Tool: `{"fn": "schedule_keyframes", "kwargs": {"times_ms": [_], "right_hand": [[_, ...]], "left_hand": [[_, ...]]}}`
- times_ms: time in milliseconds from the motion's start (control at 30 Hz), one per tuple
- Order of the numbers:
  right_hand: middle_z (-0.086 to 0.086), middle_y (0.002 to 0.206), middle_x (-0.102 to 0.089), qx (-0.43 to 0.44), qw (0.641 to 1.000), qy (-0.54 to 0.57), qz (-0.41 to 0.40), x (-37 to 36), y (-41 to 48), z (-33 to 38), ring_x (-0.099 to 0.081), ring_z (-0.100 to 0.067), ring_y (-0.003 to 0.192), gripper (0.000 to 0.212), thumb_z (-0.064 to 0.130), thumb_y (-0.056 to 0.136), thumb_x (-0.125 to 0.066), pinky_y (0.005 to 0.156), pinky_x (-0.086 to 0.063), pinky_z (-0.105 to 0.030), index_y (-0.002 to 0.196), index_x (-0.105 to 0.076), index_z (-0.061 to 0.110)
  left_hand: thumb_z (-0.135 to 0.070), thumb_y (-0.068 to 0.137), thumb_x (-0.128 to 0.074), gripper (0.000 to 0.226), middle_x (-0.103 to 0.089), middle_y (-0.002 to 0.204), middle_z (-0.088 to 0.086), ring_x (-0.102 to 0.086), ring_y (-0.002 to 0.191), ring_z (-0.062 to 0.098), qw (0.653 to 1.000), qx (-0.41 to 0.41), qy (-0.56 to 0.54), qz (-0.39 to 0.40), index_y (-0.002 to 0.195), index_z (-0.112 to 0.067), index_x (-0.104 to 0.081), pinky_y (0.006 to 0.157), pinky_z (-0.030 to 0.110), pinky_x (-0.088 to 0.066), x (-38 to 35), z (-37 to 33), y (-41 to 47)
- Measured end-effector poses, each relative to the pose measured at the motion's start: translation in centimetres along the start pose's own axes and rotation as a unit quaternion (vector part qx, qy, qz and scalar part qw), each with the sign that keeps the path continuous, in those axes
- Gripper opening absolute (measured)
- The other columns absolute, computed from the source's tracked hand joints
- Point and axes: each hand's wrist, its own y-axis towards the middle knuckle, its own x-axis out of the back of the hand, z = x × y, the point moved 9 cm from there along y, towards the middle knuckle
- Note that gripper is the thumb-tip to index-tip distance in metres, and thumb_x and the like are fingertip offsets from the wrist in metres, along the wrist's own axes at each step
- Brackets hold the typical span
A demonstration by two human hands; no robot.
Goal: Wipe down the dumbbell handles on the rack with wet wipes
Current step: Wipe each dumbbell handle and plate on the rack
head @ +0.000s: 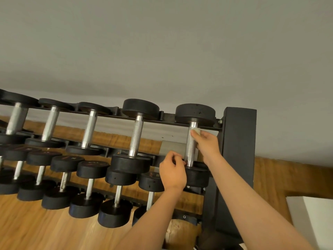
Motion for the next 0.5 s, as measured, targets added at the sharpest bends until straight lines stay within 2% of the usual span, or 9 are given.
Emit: {"fn": "schedule_keyframes", "kwargs": {"times_ms": [67, 133, 200, 267, 333, 400, 500], "right_hand": [[0.001, 0.091, -0.068, 0.013, 1.0, -0.008, -0.026, 0.7, -0.6, -0.7, -0.064, -0.016, 0.093, 0.005, 0.023, 0.092, -0.065, 0.09, -0.053, -0.035, 0.088, -0.067, 0.022], [-0.007, 0.083, -0.068, 0.029, 0.998, -0.009, -0.062, 1.7, -1.7, -1.8, -0.064, -0.021, 0.081, 0.015, 0.02, 0.093, -0.064, 0.08, -0.052, -0.033, 0.079, -0.068, 0.016], [-0.011, 0.082, -0.068, 0.037, 0.997, -0.03, -0.064, 1.7, -2.0, -1.9, -0.062, -0.026, 0.077, 0.017, 0.019, 0.093, -0.065, 0.073, -0.047, -0.027, 0.084, -0.069, 0.005], [0.0, 0.081, -0.066, 0.031, 0.998, -0.051, -0.029, 1.0, -1.6, -0.9, -0.06, -0.015, 0.078, 0.013, 0.021, 0.093, -0.065, 0.068, -0.044, -0.019, 0.092, -0.07, 0.008], [0.005, 0.083, -0.064, 0.017, 0.998, -0.068, 0.005, 0.5, -1.3, -0.3, -0.058, -0.01, 0.081, 0.013, 0.024, 0.093, -0.065, 0.069, -0.044, -0.02, 0.096, -0.068, 0.011], [-0.005, 0.083, -0.066, 0.029, 0.996, -0.08, -0.003, 1.2, -1.4, -0.7, -0.06, -0.017, 0.081, 0.024, 0.025, 0.094, -0.064, 0.074, -0.046, -0.027, 0.092, -0.068, 0.001], [-0.013, 0.079, -0.066, 0.057, 0.993, -0.102, -0.006, 1.9, -2.4, -1.8, -0.059, -0.019, 0.077, 0.027, 0.023, 0.092, -0.065, 0.066, -0.044, -0.023, 0.086, -0.068, -0.004]], "left_hand": [[-0.01, 0.098, -0.047, 0.024, -0.065, 0.07, -0.002, -0.061, 0.069, -0.001, 1.0, 0.0, -0.001, 0.001, 0.079, -0.014, -0.061, 0.062, 0.005, -0.042, -0.1, 0.1, 0.0], [-0.01, 0.098, -0.046, 0.025, -0.065, 0.069, -0.003, -0.061, 0.068, 0.0, 1.0, -0.005, -0.005, -0.004, 0.078, -0.015, -0.061, 0.062, 0.007, -0.042, 0.0, -0.1, 0.0], [-0.009, 0.097, -0.045, 0.026, -0.065, 0.067, -0.003, -0.062, 0.066, 0.001, 1.0, -0.01, -0.007, -0.009, 0.077, -0.015, -0.06, 0.062, 0.008, -0.043, 0.1, -0.1, 0.0], [-0.008, 0.097, -0.045, 0.025, -0.065, 0.067, -0.003, -0.061, 0.067, 0.001, 1.0, -0.015, -0.006, -0.009, 0.078, -0.014, -0.061, 0.062, 0.007, -0.042, 0.1, -0.1, 0.0], [-0.008, 0.097, -0.045, 0.025, -0.065, 0.068, -0.002, -0.061, 0.067, 0.001, 1.0, -0.015, -0.006, -0.008, 0.079, -0.013, -0.061, 0.062, 0.006, -0.041, 0.1, -0.2, 0.0], [-0.008, 0.097, -0.045, 0.025, -0.065, 0.069, -0.002, -0.061, 0.068, 0.0, 1.0, -0.015, -0.007, -0.009, 0.079, -0.013, -0.061, 0.062, 0.005, -0.041, 0.1, -0.2, -0.1], [-0.008, 0.097, -0.045, 0.025, -0.065, 0.069, -0.003, -0.061, 0.067, -0.001, 1.0, -0.014, -0.01, -0.01, 0.079, -0.012, -0.061, 0.062, 0.005, -0.041, 0.1, -0.1, 0.0]]}}
